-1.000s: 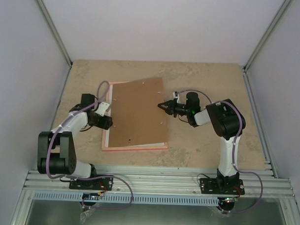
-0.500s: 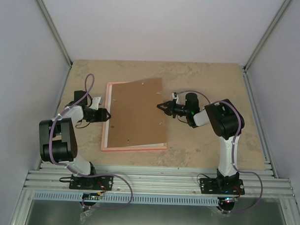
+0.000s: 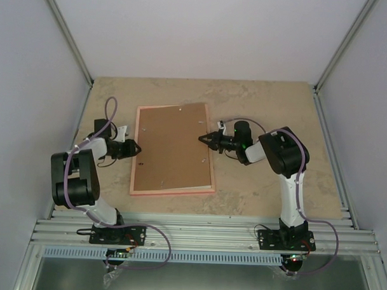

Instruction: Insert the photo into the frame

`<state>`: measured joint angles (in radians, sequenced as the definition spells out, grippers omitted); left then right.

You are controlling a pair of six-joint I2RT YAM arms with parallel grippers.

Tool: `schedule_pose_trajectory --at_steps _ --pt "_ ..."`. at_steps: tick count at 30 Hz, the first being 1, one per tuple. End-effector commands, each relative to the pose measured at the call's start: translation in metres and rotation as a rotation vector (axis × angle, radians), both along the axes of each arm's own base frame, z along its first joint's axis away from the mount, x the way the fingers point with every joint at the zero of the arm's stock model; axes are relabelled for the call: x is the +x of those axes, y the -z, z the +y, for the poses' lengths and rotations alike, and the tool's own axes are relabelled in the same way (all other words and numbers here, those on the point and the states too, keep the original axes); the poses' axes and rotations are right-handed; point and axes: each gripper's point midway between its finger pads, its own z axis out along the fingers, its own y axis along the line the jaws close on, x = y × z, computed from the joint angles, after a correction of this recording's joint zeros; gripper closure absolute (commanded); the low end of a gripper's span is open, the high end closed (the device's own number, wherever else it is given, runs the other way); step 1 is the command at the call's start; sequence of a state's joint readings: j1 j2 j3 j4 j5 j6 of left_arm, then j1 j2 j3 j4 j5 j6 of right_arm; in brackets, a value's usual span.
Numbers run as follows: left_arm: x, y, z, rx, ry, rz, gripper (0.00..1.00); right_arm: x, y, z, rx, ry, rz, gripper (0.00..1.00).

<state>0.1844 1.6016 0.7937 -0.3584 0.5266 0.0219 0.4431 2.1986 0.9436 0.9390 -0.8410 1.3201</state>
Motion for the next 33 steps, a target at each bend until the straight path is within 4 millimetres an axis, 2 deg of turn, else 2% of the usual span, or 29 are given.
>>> schedule_pose_trajectory --at_steps 1,3,7,15,20,26,33 --pt "-0.001 -0.002 -0.018 -0.091 0.039 -0.008 0.57 -0.016 0.017 0.024 -0.090 -0.082 -0.019 0.99" --pt "0.000 -0.004 -0.017 -0.086 0.038 -0.014 0.56 -0.014 0.021 0.022 -0.148 -0.080 -0.034 0.96" --pt "0.001 -0.006 -0.015 -0.068 0.031 -0.027 0.55 -0.008 0.020 0.017 -0.251 -0.070 -0.087 0.82" --pt "0.005 -0.010 -0.010 -0.049 -0.003 -0.041 0.51 -0.005 0.010 0.018 -0.380 -0.081 -0.173 0.57" --pt "0.007 -0.015 -0.006 -0.024 -0.016 -0.061 0.48 -0.003 0.009 0.020 -0.467 -0.087 -0.196 0.48" --pt "0.009 -0.019 -0.002 -0.001 -0.023 -0.079 0.46 0.000 -0.002 0.021 -0.566 -0.085 -0.261 0.39" --pt "0.011 -0.024 0.002 0.019 -0.036 -0.097 0.45 0.001 -0.005 0.011 -0.676 -0.071 -0.254 0.20"
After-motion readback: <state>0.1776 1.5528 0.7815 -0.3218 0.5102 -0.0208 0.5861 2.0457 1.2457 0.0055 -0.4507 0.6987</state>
